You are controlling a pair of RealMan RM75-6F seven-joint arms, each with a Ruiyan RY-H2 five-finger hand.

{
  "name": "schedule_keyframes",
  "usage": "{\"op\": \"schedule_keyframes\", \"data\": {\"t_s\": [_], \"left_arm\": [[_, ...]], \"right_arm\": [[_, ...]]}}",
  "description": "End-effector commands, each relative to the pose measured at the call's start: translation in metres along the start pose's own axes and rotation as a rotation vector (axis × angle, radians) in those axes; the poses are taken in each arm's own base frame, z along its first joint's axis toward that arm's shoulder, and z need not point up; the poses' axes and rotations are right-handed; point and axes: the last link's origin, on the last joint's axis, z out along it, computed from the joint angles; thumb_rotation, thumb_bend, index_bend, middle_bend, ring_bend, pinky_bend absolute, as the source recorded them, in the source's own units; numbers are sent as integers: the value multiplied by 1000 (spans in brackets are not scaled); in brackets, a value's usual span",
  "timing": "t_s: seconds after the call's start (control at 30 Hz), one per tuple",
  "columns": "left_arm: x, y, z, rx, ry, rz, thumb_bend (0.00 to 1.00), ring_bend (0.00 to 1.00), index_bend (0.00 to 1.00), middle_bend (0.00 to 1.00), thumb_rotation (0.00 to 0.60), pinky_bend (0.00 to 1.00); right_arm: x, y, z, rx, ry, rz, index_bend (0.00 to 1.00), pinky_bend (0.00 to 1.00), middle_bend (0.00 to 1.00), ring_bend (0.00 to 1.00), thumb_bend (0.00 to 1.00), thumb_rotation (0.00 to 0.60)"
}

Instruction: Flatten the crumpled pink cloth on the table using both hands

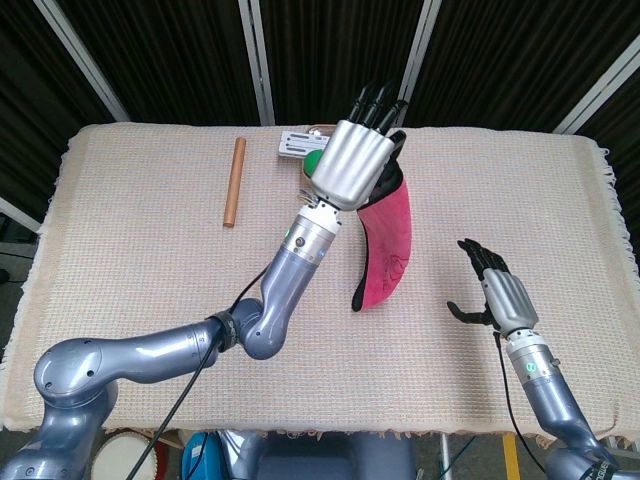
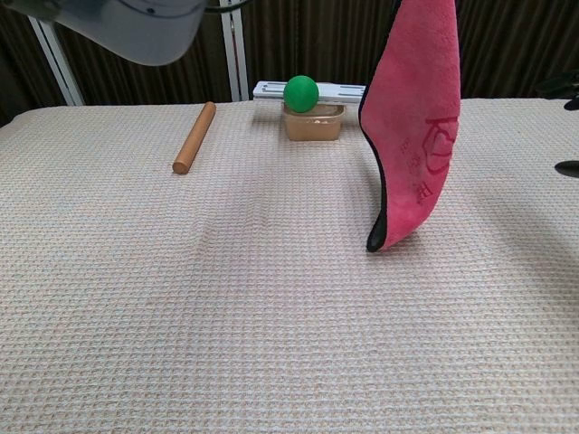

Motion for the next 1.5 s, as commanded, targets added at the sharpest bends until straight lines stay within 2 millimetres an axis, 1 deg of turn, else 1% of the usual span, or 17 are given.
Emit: {"op": "schedule_keyframes", "data": {"t_s": [0.03, 0.13, 0.27, 0.37, 0.47, 0.6, 0.9, 1.0, 1.1, 1.2, 1.27, 1.5], "left_arm": [[14, -28, -4, 25, 31, 67, 496, 0, 601, 188, 600, 0], [30, -50, -8, 41, 48, 108, 496, 0, 603, 192, 600, 0], [52, -65, -9, 53, 56, 121, 496, 0, 608, 208, 600, 0], [64, -65, -9, 47, 53, 121, 495, 0, 611, 211, 600, 0], [67, -57, -10, 29, 42, 107, 496, 0, 611, 212, 600, 0], [55, -37, -10, -2, 4, 74, 496, 0, 611, 212, 600, 0], [3, 19, -8, -52, -78, -9, 497, 0, 613, 210, 600, 0], [-8, 36, -6, -57, -83, -62, 496, 0, 613, 210, 600, 0], [-15, 50, -5, -71, -75, -109, 496, 0, 613, 210, 600, 0], [-18, 57, -6, -84, -57, -142, 496, 0, 613, 210, 600, 0], [-20, 58, -7, -85, -48, -166, 496, 0, 613, 210, 600, 0], [-24, 51, -13, -73, -34, -220, 496, 0, 613, 211, 600, 0]], "right_arm": [[1, 6, 1, -12, -4, 8, 0, 0, 0, 0, 299, 600], [0, 10, 1, -16, -11, 16, 0, 0, 0, 0, 298, 600], [-2, 11, 1, -14, -18, 26, 0, 0, 0, 0, 298, 600], [-4, 10, 1, -5, -22, 27, 0, 0, 0, 0, 299, 600], [-4, 8, 1, 5, -22, 26, 0, 0, 0, 0, 299, 600], [-4, 6, 1, 11, -23, 24, 0, 0, 0, 0, 299, 600], [2, 15, 5, -24, -15, 36, 0, 0, 0, 0, 299, 600], [7, 18, 8, -36, -7, 51, 0, 0, 0, 0, 299, 600], [10, 20, 10, -46, 2, 60, 0, 0, 0, 0, 299, 600], [12, 24, 11, -57, 2, 61, 0, 0, 0, 0, 298, 600], [11, 27, 11, -63, -2, 66, 0, 0, 0, 0, 299, 600], [4, 27, 15, -63, -27, 81, 0, 0, 0, 0, 298, 600]]}}
